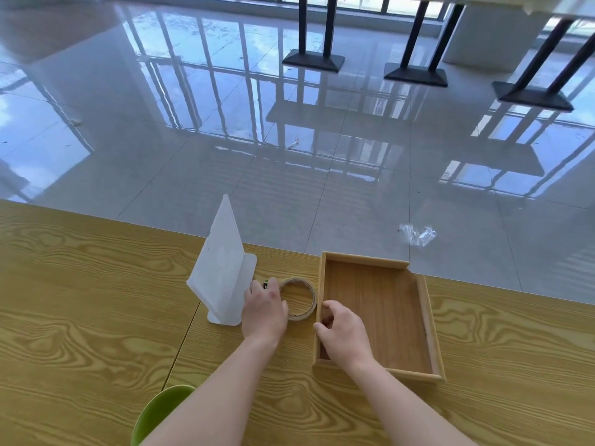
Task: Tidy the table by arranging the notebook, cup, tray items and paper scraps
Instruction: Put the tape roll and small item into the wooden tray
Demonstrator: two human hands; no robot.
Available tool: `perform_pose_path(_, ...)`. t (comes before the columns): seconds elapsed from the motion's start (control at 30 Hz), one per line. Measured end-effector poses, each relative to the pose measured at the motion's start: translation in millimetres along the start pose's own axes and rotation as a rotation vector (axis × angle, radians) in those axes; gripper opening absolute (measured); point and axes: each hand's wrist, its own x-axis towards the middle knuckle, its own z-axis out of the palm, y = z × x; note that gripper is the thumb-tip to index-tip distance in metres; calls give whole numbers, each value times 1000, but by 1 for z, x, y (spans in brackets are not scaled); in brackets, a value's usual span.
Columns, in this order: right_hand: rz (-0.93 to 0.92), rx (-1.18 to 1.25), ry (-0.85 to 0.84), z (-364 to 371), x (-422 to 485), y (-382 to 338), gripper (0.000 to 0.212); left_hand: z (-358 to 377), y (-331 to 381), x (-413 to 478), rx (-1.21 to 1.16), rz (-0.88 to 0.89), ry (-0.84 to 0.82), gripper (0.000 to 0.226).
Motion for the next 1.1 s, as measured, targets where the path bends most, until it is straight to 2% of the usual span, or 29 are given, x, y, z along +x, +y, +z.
perform_pose_path(0.13,-49,-68,66,-2,2,-2,37,-1,0,3,-33,-44,-18,29)
perform_pose_path(0.23,-209,-200,151,-5,14,-12,24,-1,1,4,-63,-65,-20,29)
perform_pose_path(0.37,-387,-388,71,1,48,-38,7,-3,2,3,-135,-99,-11,35)
perform_pose_path(0.5,-485,-613,-28,8,74,-54,10,-4,-2,-5,-164,-111,-8,50)
perform_pose_path(0.6,-538,-724,-39,11,82,-57,14,-2,-3,-8,-159,-91,-11,48)
perform_pose_path(0.8,-538,-785,-65,14,89,-52,16,0,-8,-7,-132,-77,2,46)
perform_pose_path(1.1,-548,-725,-112,11,93,-58,19,-5,-6,-2,-255,-205,-32,51)
